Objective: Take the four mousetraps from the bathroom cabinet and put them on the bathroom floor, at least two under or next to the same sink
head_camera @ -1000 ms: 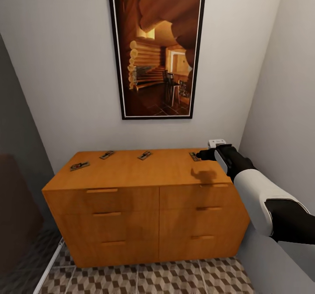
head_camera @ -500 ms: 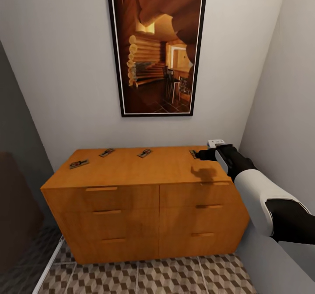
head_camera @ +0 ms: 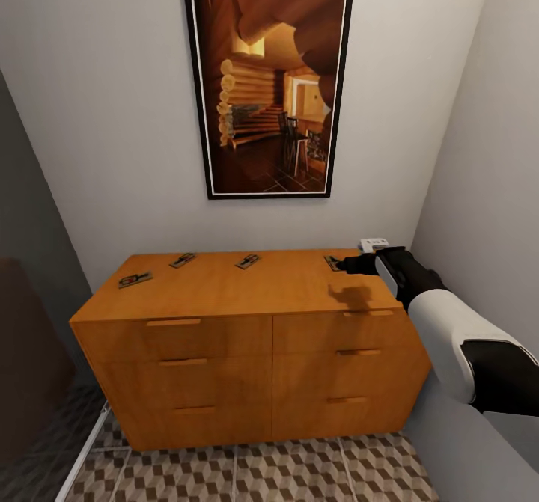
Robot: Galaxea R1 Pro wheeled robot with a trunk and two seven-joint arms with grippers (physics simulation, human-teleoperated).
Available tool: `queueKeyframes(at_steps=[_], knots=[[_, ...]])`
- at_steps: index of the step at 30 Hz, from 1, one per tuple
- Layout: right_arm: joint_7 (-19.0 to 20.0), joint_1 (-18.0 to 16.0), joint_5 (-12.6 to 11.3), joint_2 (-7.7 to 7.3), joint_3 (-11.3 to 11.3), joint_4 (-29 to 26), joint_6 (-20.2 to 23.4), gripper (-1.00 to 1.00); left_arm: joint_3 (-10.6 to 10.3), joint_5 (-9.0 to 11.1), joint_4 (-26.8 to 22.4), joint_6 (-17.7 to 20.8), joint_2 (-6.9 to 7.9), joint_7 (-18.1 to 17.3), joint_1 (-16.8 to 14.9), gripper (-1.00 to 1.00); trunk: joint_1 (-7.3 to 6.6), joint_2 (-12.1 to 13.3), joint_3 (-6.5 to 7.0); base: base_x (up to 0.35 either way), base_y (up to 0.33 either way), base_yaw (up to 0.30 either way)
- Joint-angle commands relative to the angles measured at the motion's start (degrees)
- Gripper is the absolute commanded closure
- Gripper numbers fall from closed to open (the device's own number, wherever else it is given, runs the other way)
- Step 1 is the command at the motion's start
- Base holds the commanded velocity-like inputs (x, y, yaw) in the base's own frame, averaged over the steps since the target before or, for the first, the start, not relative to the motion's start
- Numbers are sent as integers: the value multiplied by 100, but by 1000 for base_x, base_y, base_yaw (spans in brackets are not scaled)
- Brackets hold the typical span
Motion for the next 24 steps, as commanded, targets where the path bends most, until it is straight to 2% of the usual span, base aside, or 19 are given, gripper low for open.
queueKeyframes(at_steps=[1, 24], knots=[[35, -2, 41, -8, 9, -10, 26, -100, 1, 6, -7, -9, 0, 0, 2, -100, 0, -3, -5, 0, 0, 0], [36, 7, 44, -27, 9, -8, 25, -100, 1, 15, -7, -9, 0, -2, 2, -100, 0, -3, -5, 34, 0, 0]])
